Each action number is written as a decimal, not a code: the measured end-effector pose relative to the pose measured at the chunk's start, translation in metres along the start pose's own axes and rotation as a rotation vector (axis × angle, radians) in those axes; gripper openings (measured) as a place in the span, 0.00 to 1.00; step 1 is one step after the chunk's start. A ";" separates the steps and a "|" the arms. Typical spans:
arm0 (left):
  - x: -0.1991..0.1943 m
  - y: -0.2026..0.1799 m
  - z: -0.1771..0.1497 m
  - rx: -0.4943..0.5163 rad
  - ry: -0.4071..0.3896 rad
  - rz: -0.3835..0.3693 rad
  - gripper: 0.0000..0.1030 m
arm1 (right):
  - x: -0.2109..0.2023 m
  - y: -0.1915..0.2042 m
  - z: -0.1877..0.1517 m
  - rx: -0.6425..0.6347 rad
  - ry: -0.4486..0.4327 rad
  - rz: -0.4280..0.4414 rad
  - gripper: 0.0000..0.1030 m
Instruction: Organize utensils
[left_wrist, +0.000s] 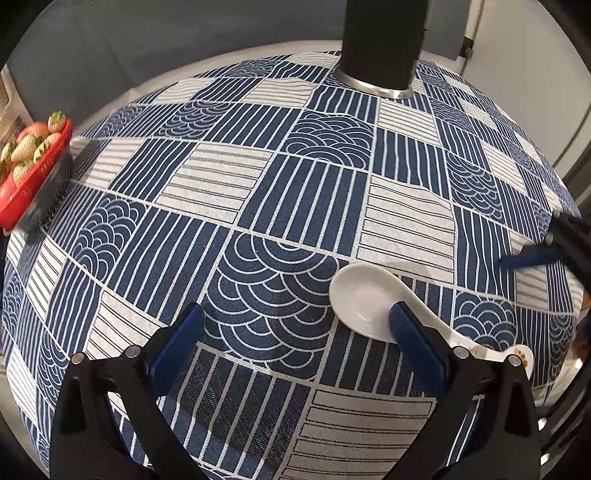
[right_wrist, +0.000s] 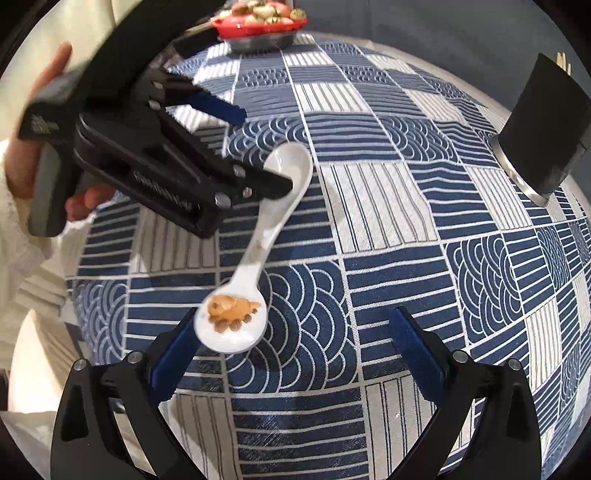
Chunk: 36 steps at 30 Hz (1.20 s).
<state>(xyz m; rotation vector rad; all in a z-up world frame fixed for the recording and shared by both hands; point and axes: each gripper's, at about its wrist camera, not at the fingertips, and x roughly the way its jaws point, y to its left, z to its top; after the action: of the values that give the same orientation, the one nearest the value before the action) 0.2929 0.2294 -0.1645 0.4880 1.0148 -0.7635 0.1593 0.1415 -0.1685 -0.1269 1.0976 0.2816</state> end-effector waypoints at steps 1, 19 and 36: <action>-0.001 -0.001 0.000 0.010 -0.003 0.003 0.96 | -0.003 -0.003 0.001 0.018 -0.006 0.007 0.92; -0.015 -0.007 0.009 0.044 -0.003 -0.075 0.77 | -0.001 0.007 0.004 -0.067 0.039 0.097 0.49; -0.015 -0.014 0.016 -0.009 -0.013 -0.199 0.12 | -0.004 -0.006 0.009 -0.058 0.064 0.208 0.03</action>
<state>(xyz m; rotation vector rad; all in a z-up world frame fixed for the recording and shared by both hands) 0.2866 0.2146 -0.1447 0.3768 1.0648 -0.9378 0.1668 0.1370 -0.1611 -0.0736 1.1682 0.4986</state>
